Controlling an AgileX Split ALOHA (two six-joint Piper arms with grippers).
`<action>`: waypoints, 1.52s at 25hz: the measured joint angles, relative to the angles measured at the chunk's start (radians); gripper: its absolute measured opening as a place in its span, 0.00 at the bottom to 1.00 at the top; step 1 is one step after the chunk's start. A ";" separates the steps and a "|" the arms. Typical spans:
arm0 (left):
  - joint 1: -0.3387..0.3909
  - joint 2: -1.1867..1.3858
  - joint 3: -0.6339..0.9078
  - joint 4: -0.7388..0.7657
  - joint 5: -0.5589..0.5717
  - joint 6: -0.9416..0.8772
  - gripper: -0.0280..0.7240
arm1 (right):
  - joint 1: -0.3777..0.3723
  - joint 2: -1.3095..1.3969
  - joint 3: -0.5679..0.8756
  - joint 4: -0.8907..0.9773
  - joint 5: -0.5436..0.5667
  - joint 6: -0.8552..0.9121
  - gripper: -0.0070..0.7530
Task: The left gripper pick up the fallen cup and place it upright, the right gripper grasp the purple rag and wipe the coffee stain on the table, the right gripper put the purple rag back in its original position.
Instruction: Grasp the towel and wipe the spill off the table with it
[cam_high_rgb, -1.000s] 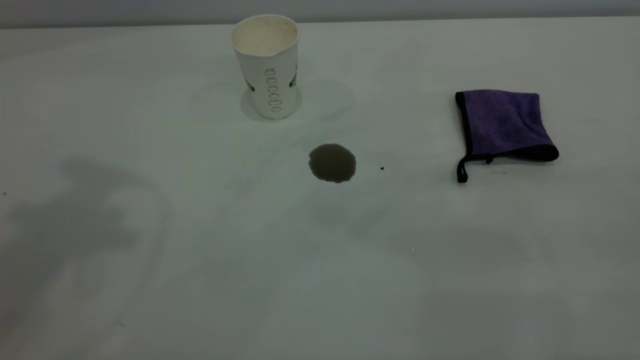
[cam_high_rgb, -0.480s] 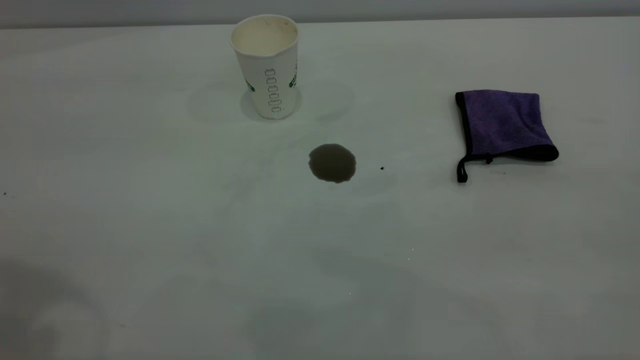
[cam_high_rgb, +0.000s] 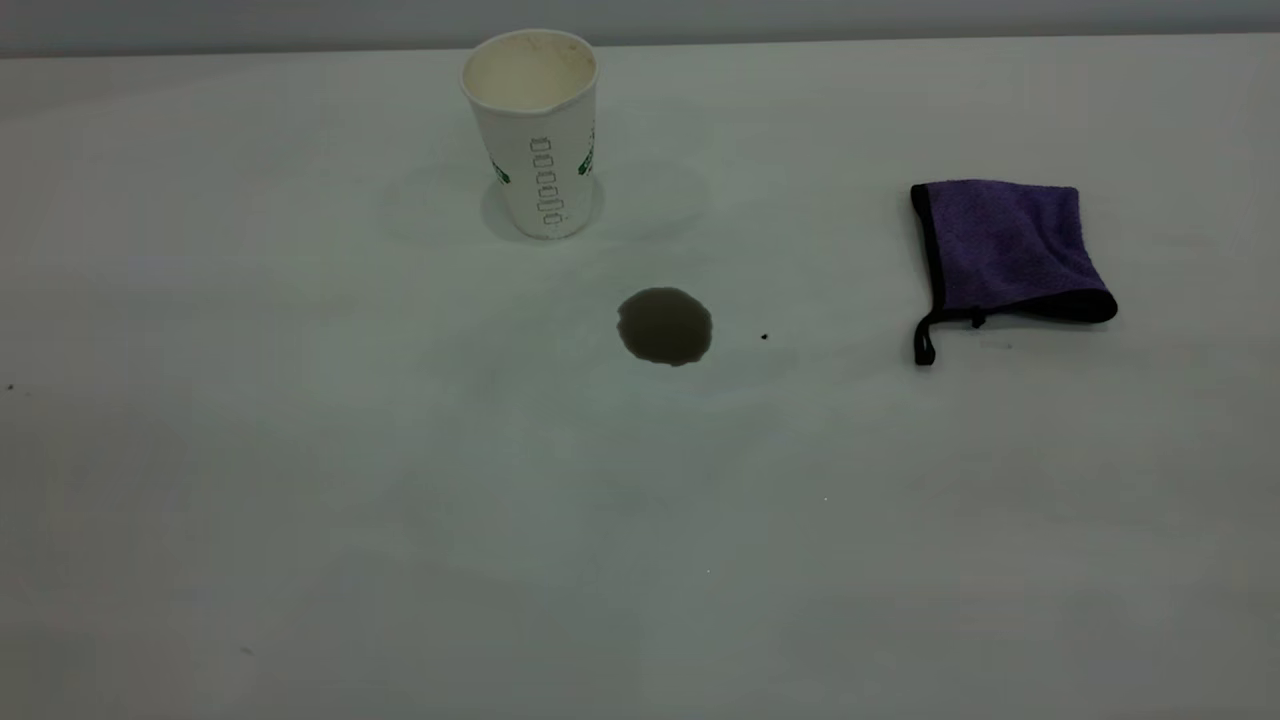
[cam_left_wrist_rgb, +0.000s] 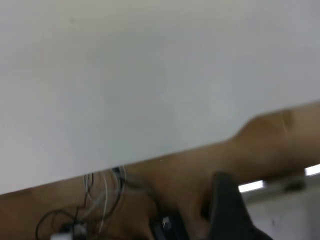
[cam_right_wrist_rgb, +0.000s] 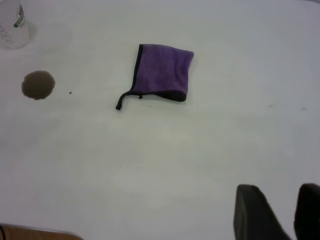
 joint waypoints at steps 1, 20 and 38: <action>0.028 -0.034 0.015 0.000 -0.003 -0.001 0.71 | 0.000 0.000 0.000 0.000 0.000 0.000 0.32; 0.162 -0.377 0.081 -0.012 -0.017 -0.015 0.71 | 0.000 0.000 0.000 0.000 0.000 0.000 0.32; 0.162 -0.407 0.083 -0.022 -0.017 -0.016 0.71 | 0.000 0.000 0.000 0.000 0.000 0.000 0.32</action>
